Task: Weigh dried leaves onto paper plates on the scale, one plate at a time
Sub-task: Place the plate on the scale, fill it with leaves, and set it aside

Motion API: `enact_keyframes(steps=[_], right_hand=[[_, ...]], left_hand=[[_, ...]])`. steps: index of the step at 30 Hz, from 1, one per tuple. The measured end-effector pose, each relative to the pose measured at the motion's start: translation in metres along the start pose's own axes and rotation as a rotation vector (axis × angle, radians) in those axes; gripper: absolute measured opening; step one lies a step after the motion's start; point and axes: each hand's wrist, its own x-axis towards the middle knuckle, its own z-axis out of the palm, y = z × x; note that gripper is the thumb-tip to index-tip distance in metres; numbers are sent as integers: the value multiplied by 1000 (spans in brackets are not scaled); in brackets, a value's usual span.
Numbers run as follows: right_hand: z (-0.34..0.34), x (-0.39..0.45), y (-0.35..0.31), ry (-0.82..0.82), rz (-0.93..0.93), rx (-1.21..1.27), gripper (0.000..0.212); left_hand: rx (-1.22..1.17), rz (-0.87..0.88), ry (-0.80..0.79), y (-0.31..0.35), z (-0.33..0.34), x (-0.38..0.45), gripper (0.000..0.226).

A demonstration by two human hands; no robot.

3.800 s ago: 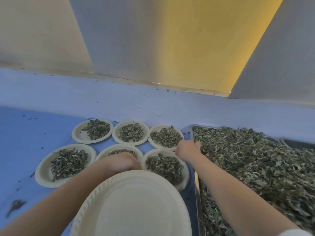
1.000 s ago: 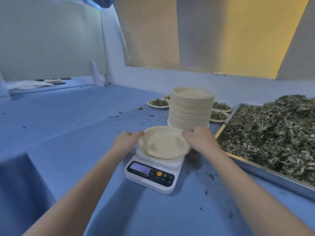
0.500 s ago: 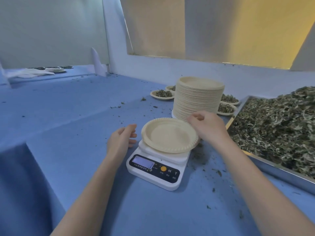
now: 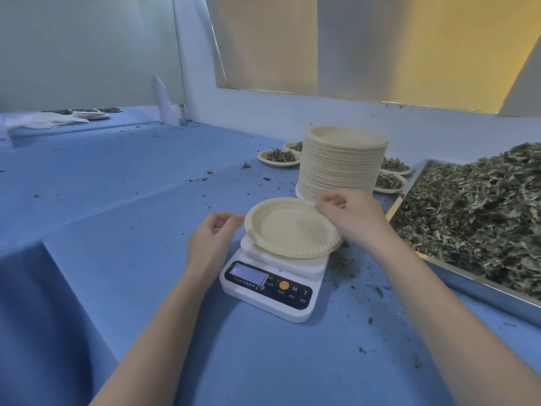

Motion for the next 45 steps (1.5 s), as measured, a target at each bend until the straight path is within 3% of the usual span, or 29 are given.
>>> enact_keyframes(steps=[2,7,12,16,18,21,23,25,29,34,40,45], right_hand=[[-6,-4,-4,-96,-47,-42,48],[-20,-17,-16,-521,-125,-292,110],[-13,-18,-19,-558,-206,-463,125],[-15,-18,-19,-547,-202,-475,124],[-16,-18,-19,-528,-204,-461,121],[-17,-20,-22,-466,-239,-447,116],[-19,-21,-24,-426,-263,-421,112],[-23,-23,-26,-407,-275,-385,108],[-38,-28,-21,-368,-282,-333,99],[-78,-37,9,-285,-258,-274,90],[-132,-48,72,-244,-20,-325,53],[-162,-50,123,-203,169,-495,69]], left_hand=[[-4,-4,-25,-1,0,0,27],[-10,4,-30,-5,0,3,14],[-46,0,-52,0,-1,-1,29],[8,19,-6,1,0,-4,12],[155,151,80,4,3,-8,5],[405,469,185,20,13,-17,18],[524,665,145,37,20,-23,35],[588,739,50,53,30,-29,45],[628,725,-118,76,56,-41,51],[555,737,-200,99,103,-55,36],[492,669,-496,114,188,-74,38],[696,560,-646,107,243,-65,46]])
